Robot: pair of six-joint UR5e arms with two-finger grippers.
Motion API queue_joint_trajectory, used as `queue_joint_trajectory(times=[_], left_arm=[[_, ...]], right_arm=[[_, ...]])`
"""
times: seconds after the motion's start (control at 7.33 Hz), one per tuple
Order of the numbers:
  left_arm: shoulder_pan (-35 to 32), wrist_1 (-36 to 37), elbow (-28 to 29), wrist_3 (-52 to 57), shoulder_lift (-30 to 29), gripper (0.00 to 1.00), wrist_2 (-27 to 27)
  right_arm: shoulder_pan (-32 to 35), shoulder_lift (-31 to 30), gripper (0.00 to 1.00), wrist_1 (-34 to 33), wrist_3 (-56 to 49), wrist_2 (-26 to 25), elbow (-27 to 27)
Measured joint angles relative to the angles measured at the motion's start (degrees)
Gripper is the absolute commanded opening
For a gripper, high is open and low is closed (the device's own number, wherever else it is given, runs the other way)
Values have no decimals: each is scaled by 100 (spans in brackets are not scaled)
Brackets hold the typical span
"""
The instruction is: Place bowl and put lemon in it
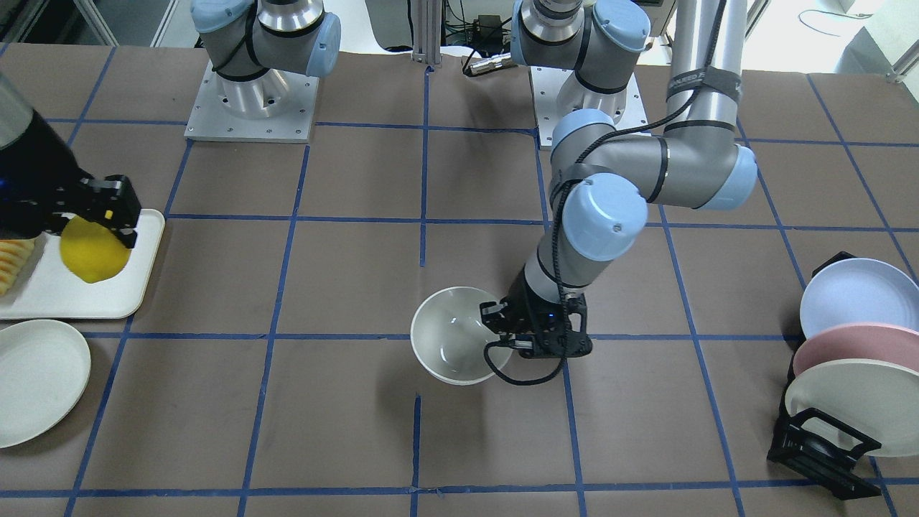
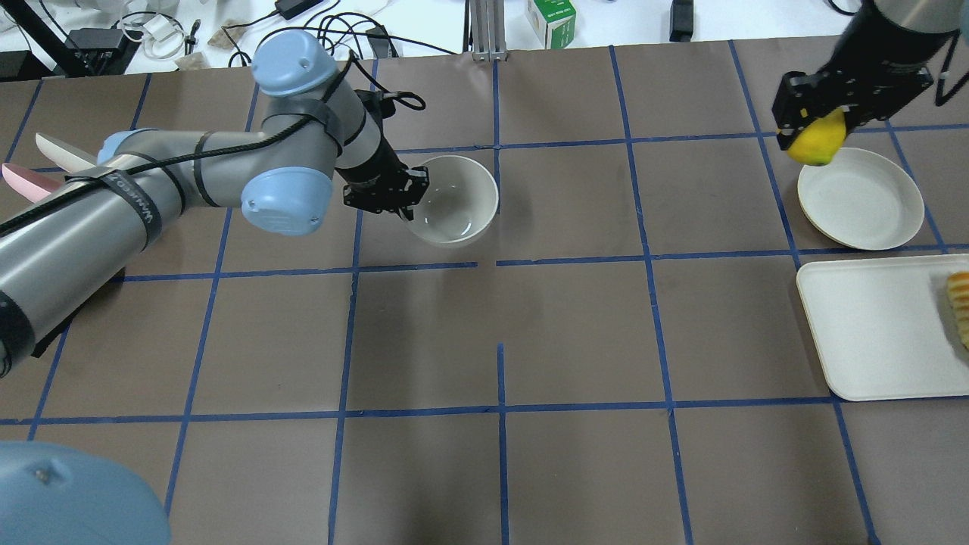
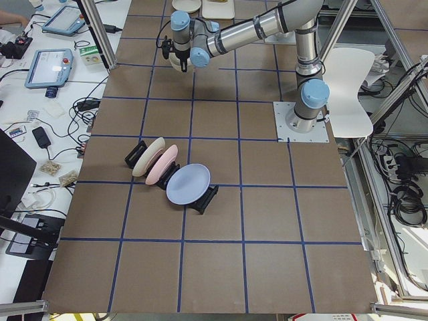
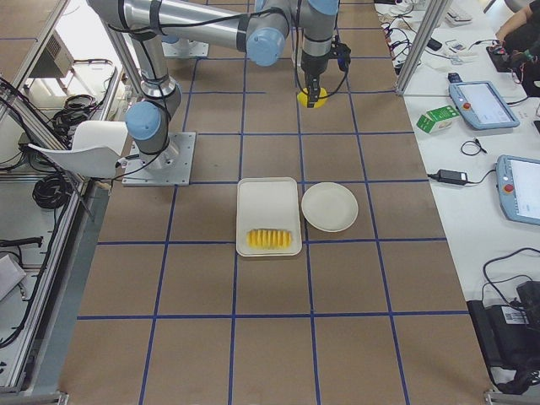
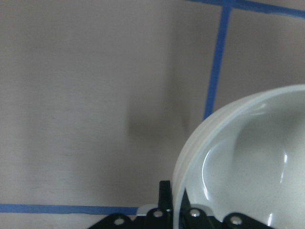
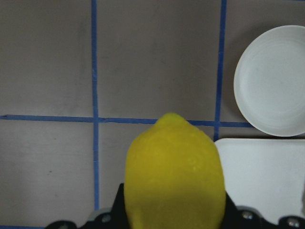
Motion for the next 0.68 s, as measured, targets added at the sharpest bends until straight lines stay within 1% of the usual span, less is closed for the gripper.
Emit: queue_joint_trajectory(times=[0.27, 0.41, 0.68], left_arm=[[-457, 52, -64, -595, -56, 0, 13], [-560, 48, -120, -693, -69, 0, 33], [-614, 120, -376, -728, -82, 0, 54]], right_arm=[[795, 70, 22, 7, 1012, -23, -98], [969, 90, 22, 1, 1196, -33, -92], [1061, 102, 24, -3, 1286, -41, -83]])
